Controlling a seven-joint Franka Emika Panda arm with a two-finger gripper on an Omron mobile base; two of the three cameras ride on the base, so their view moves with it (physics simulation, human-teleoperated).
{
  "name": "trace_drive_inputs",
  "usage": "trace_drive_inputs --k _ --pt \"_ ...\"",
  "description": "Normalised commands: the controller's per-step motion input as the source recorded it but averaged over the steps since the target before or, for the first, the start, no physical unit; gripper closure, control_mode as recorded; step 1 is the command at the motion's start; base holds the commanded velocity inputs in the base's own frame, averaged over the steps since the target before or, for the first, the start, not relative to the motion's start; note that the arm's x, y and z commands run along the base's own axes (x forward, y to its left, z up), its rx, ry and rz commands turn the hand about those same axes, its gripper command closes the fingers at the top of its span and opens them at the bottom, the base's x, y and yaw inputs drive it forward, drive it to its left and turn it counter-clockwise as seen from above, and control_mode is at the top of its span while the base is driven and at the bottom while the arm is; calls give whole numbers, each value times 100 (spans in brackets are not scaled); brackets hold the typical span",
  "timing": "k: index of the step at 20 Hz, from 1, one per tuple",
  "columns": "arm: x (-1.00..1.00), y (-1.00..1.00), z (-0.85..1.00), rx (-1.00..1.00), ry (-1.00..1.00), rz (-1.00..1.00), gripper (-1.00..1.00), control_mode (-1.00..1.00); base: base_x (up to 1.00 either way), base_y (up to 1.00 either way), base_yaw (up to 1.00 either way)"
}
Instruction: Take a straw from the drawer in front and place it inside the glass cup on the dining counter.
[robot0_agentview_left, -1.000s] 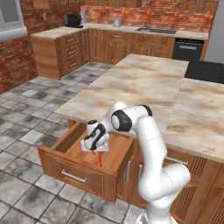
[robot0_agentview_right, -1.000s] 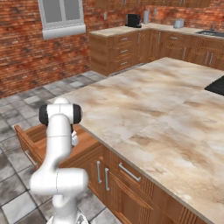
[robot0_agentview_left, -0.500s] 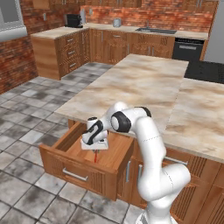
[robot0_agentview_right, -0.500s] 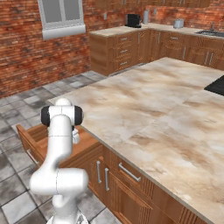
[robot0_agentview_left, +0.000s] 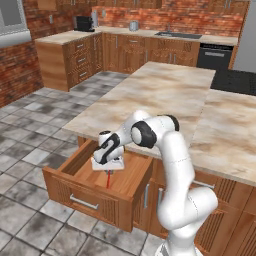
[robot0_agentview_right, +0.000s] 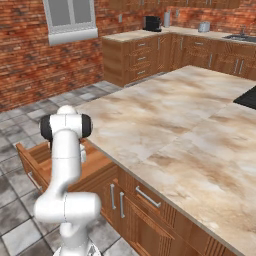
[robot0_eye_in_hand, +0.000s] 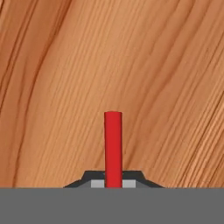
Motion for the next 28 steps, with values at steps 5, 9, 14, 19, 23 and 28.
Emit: trace_drive_inputs --k 5,9,14,19,23,28 --pt "-39 0 100 0 -13 0 100 -100 0 0 0" --pt "-27 -5 92 0 -10 0 100 -100 0 0 0" --pt "-20 -11 70 0 -1 0 100 -100 0 0 0" --pt "-47 -21 67 0 0 0 100 -100 0 0 0" --pt "-62 -30 68 0 -1 0 100 -100 0 0 0" --pt "-80 -49 60 0 -5 0 100 -100 0 0 0"
